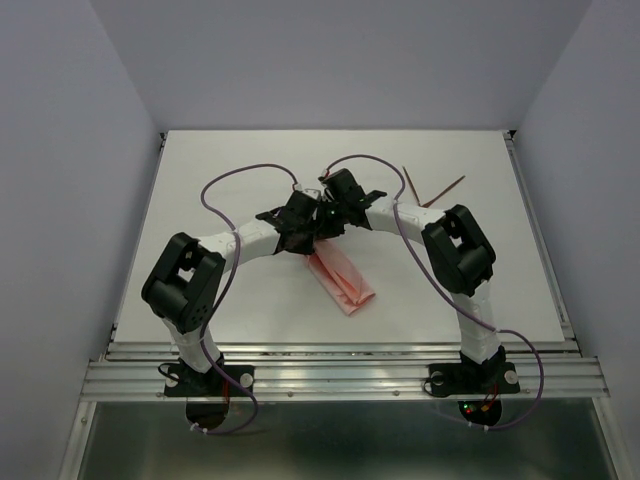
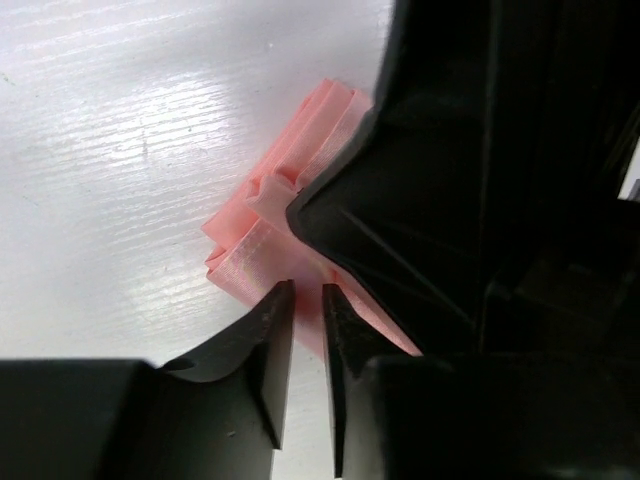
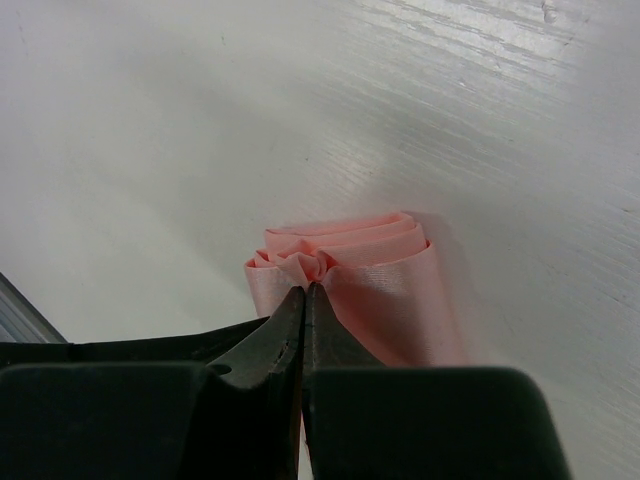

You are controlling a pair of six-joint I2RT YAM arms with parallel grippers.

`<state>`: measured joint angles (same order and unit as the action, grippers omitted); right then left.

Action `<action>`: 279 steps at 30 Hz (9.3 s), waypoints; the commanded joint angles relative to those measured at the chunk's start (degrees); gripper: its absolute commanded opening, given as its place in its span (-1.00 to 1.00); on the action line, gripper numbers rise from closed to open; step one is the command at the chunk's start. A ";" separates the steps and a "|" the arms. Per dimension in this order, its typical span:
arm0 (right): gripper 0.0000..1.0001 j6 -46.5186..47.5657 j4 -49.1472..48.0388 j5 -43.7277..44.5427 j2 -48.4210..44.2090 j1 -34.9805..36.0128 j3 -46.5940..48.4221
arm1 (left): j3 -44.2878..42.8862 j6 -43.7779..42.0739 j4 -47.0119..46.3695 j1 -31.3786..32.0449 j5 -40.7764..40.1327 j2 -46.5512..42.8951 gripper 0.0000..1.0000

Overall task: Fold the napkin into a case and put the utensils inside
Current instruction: Grasp the top corner of the smaller rectangle folded napkin from the folded napkin.

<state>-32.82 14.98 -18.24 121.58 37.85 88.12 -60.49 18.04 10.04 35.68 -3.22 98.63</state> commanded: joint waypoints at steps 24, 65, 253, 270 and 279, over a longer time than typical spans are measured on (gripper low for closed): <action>-0.99 -3.30 -8.39 -11.90 -5.12 -3.39 -2.86 | 4.59 2.96 -6.18 2.11 -1.17 -2.22 -0.41; -0.99 -2.60 -9.09 -14.98 -5.39 -4.97 -3.92 | 6.26 5.16 -5.56 3.96 -9.34 -4.59 -0.09; -0.99 3.64 1.45 -3.47 -0.38 1.71 1.00 | 6.61 14.39 -15.67 -5.27 8.67 -3.00 -1.00; -0.99 1.53 1.89 3.47 5.43 1.71 1.27 | 6.26 13.86 -15.93 -5.18 12.19 -5.37 -1.00; -0.99 0.22 -2.05 5.93 -3.09 1.71 -5.05 | 7.58 13.51 -17.51 -6.15 12.98 -5.99 -1.00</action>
<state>-31.70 16.10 -16.14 123.24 38.79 87.46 -53.21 31.99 -4.49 29.50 7.09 95.26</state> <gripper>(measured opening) 0.015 0.019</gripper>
